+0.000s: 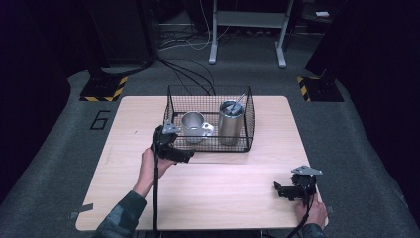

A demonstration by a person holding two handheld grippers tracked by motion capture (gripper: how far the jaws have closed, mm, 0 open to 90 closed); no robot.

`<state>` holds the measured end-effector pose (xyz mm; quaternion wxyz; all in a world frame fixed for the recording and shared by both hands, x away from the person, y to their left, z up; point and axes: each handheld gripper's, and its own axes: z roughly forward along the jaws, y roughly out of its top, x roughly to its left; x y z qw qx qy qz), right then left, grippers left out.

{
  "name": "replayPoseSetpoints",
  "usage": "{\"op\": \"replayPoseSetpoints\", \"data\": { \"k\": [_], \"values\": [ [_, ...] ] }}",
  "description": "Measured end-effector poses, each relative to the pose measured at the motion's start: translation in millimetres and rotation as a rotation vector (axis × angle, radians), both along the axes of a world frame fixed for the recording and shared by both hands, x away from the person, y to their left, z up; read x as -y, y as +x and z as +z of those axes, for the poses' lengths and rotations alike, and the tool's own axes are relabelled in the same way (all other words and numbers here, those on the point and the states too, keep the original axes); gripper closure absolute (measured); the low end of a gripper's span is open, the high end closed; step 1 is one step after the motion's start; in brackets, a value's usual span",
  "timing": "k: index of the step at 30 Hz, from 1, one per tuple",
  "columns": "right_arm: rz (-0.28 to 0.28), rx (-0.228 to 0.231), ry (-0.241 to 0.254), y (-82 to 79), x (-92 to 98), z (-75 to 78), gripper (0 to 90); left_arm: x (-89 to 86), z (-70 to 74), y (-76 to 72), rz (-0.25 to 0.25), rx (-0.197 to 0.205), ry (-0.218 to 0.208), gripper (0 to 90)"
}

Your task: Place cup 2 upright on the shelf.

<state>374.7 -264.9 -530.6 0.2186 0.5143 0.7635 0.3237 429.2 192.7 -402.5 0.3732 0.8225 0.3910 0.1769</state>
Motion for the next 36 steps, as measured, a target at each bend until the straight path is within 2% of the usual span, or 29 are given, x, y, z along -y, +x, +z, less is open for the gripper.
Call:
{"op": "replayPoseSetpoints", "data": {
  "k": [3,4,6,7,8,10,16,20,21,22,23,25,26,29,32,35,36],
  "values": [
    [0.0,0.0,0.0,0.0,0.0,0.0,0.0,-5.8,-8.3,-6.9,0.013,-0.002,-0.002,0.3],
    [0.0,0.0,0.0,0.0,0.0,0.0,0.0,-11.3,-17.6,-13.5,0.033,-0.009,-0.014,0.2],
    [0.0,0.0,0.0,0.0,0.0,0.0,0.0,-18.2,-26.7,-18.4,0.035,-0.029,-0.006,0.2],
    [0.0,0.0,0.0,0.0,0.0,0.0,0.0,-20.3,-32.0,-20.8,0.053,-0.032,-0.013,0.2],
    [0.0,0.0,0.0,0.0,-0.1,0.0,0.0,-24.1,-36.1,-22.6,0.05,-0.043,-0.001,0.2],
    [0.0,0.0,0.0,0.0,0.0,0.0,0.0,-29.6,-45.0,-26.1,0.078,-0.05,-0.012,0.2],
    [-0.001,0.0,0.0,0.0,-0.1,0.0,0.0,-50.1,-67.7,-34.1,0.141,-0.076,0.009,0.2],
    [0.0,-0.001,-0.001,-0.2,-0.1,0.1,0.0,-63.5,-82.4,-39.3,0.212,-0.06,0.027,0.2],
    [0.0,-0.001,-0.001,-0.2,-0.1,0.1,0.0,-63.5,-82.4,-39.3,0.212,-0.06,0.027,0.2],
    [0.0,-0.001,-0.001,-0.2,-0.1,0.1,0.0,-70.1,-90.0,-41.5,0.253,-0.06,0.009,0.2],
    [0.0,-0.001,-0.001,-0.2,0.0,0.1,0.0,-73.2,-93.8,-42.2,0.271,-0.057,0.017,0.2],
    [0.0,-0.001,-0.001,-0.2,0.0,0.1,0.0,-76.9,-97.0,-42.5,0.277,-0.066,0.026,0.2],
    [0.0,-0.001,-0.001,-0.2,-0.1,0.1,0.0,-82.9,-103.5,-42.9,0.307,-0.088,0.035,0.2],
    [0.0,-0.001,-0.001,-0.2,-0.1,0.1,0.0,-93.4,-113.2,-44.5,0.366,-0.095,0.031,0.2],
    [0.0,-0.001,-0.001,-0.2,0.0,0.1,0.0,-101.7,-121.4,-46.3,0.396,-0.107,0.014,0.2],
    [0.0,-0.001,-0.001,-0.2,-0.1,0.1,0.0,-107.0,-127.3,-50.4,0.424,-0.064,0.033,0.0],
    [0.0,-0.001,-0.001,-0.2,-0.1,0.1,0.0,-108.8,-128.1,-51.6,0.432,-0.058,0.025,0.0]
  ]
}}
